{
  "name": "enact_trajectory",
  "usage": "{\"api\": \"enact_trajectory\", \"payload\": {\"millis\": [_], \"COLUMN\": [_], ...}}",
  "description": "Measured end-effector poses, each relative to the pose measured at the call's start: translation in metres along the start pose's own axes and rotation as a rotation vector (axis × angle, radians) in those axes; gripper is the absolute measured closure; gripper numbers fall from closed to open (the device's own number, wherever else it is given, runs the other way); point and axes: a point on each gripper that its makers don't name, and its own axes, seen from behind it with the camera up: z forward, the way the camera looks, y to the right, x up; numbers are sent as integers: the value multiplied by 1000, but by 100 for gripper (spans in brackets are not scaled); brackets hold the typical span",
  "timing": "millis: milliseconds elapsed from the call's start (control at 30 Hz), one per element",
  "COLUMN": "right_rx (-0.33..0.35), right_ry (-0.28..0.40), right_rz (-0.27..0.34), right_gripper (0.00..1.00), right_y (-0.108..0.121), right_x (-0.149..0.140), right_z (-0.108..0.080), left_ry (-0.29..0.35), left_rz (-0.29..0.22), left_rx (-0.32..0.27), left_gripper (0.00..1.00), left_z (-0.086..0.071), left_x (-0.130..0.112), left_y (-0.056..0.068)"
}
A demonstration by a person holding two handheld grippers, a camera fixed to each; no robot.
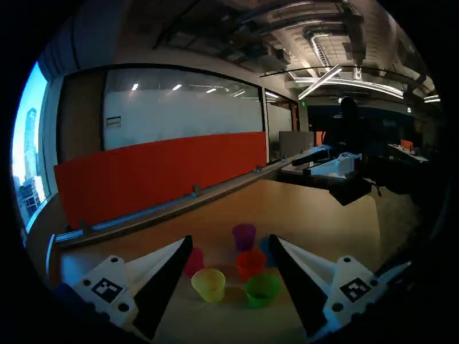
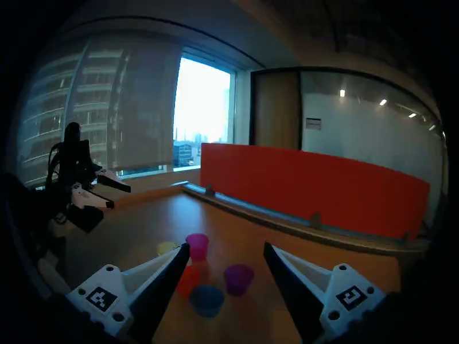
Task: Pour water
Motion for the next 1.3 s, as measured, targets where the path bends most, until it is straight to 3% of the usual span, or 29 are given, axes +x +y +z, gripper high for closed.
{"api": "enact_trajectory", "payload": {"millis": [200, 667, 900, 1300], "right_rx": [13, 56, 65, 69], "right_ry": [-56, -165, -224, -270], "right_rz": [-36, -57, -69, -73], "right_gripper": [0, 0, 0, 0], "right_y": [-3, -13, -18, -21], "right_x": [-18, -71, -103, -138], "right_z": [2, 15, 22, 34], "left_ry": [-64, -192, -241, -346], "left_rz": [1, 53, 55, 87], "left_rx": [-30, -93, -136, -188], "left_gripper": [1, 1, 1, 0], "left_z": [5, 17, 22, 31], "left_x": [-27, -83, -105, -150], "left_y": [8, 34, 46, 60]}}
